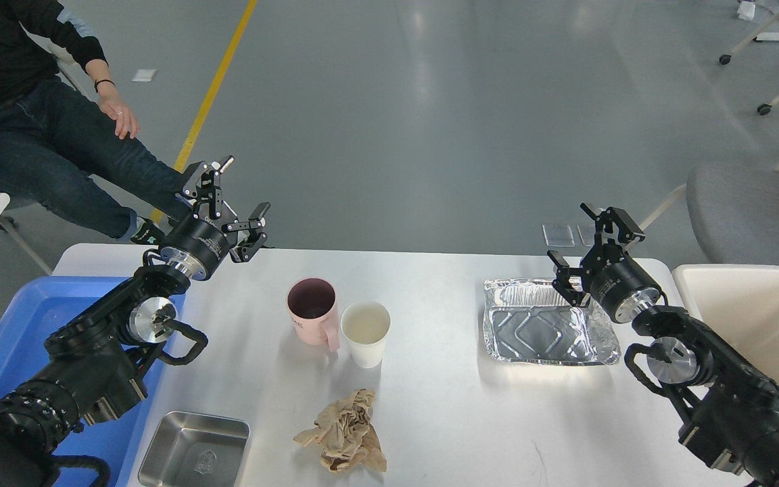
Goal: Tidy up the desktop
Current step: 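Raise the left gripper and swing it toward the pink cup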
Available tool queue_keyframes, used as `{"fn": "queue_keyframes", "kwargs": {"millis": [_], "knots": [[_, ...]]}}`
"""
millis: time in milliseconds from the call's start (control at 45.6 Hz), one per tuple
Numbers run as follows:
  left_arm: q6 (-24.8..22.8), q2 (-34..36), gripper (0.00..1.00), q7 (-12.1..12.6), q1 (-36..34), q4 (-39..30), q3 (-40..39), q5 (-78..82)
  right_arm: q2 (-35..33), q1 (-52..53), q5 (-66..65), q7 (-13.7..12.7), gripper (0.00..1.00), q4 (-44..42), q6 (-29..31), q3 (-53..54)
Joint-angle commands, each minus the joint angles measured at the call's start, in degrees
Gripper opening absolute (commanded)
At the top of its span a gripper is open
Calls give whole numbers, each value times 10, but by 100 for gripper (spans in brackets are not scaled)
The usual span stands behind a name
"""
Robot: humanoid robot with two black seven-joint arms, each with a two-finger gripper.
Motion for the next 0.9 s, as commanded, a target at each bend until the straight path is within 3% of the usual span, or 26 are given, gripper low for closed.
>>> {"fn": "queue_keyframes", "kwargs": {"millis": [0, 88, 154, 263, 461, 614, 702, 878], "knots": [[1, 1, 97, -7, 4, 0, -1, 1, 2, 3, 0, 0, 100, 0, -1, 0], [8, -1, 97, -51, 4, -1, 7, 4, 2, 3, 0, 0, 100, 1, -1, 0], [9, 3, 97, -55, 0, -1, 7, 4, 1, 1, 0, 0, 100, 1, -1, 0], [23, 4, 97, -24, -12, -1, 8, 6, 0, 0, 0, 0, 100, 0, -1, 0], [46, 28, 97, 82, -31, 3, 8, 7, -2, -1, 0, 0, 100, 0, -1, 0], [50, 34, 97, 91, -38, 0, 8, 32, 0, -3, 0, 0, 100, 0, -1, 0], [76, 38, 97, 101, -42, -8, 19, 39, 0, -4, 0, 0, 100, 0, -1, 0], [102, 100, 97, 102, -31, -83, 95, 43, -3, -4, 1, 0, 100, 0, 0, 0]]}}
